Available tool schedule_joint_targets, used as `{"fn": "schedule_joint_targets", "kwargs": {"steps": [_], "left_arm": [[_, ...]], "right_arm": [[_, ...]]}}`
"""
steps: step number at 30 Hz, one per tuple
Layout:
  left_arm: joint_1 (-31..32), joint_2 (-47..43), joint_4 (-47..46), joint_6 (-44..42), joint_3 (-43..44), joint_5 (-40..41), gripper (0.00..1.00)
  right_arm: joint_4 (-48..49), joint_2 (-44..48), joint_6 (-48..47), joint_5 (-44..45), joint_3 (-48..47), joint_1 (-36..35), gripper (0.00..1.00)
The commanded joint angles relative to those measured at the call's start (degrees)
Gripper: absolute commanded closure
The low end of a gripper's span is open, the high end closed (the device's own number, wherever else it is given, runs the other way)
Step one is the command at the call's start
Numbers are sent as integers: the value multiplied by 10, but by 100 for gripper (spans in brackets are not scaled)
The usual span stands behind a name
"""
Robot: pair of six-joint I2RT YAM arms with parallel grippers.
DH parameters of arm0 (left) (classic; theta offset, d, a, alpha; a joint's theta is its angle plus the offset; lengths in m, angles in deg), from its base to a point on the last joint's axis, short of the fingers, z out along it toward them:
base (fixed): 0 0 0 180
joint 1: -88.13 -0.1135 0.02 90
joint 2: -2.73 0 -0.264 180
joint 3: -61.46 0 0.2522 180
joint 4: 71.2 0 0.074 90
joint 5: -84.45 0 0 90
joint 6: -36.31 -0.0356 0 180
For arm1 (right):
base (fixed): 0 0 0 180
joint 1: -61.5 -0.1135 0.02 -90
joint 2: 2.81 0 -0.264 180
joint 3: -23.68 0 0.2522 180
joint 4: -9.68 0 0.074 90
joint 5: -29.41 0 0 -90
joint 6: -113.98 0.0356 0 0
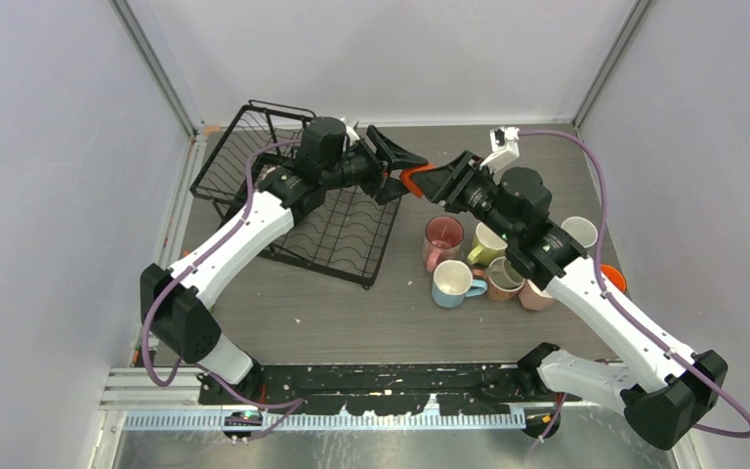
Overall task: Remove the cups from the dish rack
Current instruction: Place the cup at the center of the board.
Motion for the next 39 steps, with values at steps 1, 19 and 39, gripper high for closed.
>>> {"fn": "schedule_joint_targets", "kwargs": {"steps": [1,19,39], "left_arm": [[8,-27,-58,14,1,-22,80],[16,-22,-105,27,-35,-32,47],[13,-27,-71,-55,-18,-28,0]], "right_arm": [[48,-2,-2,8,-7,-4,55],[52,2,4,15,-4,-5,99],[-63,46,-1,75,-37,-5,99]]}}
